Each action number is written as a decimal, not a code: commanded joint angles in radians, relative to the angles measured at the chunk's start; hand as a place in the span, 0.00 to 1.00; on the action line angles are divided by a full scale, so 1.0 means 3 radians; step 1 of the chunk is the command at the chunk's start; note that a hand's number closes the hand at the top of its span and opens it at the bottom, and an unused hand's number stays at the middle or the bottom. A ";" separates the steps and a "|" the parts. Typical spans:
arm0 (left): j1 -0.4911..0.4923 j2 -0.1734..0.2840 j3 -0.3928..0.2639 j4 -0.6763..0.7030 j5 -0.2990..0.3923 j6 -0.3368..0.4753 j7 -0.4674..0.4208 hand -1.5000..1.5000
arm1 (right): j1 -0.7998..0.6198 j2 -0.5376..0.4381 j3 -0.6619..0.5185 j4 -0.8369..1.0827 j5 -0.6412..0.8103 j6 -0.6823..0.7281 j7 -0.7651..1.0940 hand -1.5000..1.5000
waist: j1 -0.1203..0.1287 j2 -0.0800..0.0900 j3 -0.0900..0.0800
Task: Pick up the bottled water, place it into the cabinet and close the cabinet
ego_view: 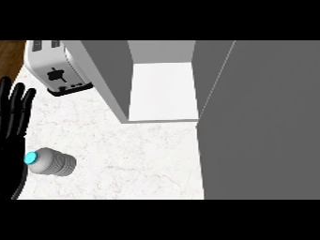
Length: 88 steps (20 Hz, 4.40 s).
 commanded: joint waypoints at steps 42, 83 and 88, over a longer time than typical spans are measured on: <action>0.1441 0.0195 0.1370 0.0537 0.2060 -0.1840 0.0324 0.00 | 0.1666 0.0229 0.0261 -0.0323 -0.1227 0.1031 0.0029 0.00 | 0.0081 -0.0013 -0.0021; -0.0295 0.0679 0.1597 0.4245 0.0601 -0.2149 -0.1200 0.00 | 0.2062 0.0264 0.0529 -0.0533 -0.1098 0.1173 -0.0110 0.00 | 0.0026 0.0002 -0.0029; -0.0632 0.0780 0.1572 0.4986 0.0359 -0.2171 -0.1721 0.00 | 0.2106 0.0262 0.0490 -0.0363 -0.1047 0.1302 -0.0357 0.00 | 0.0012 0.0002 -0.0029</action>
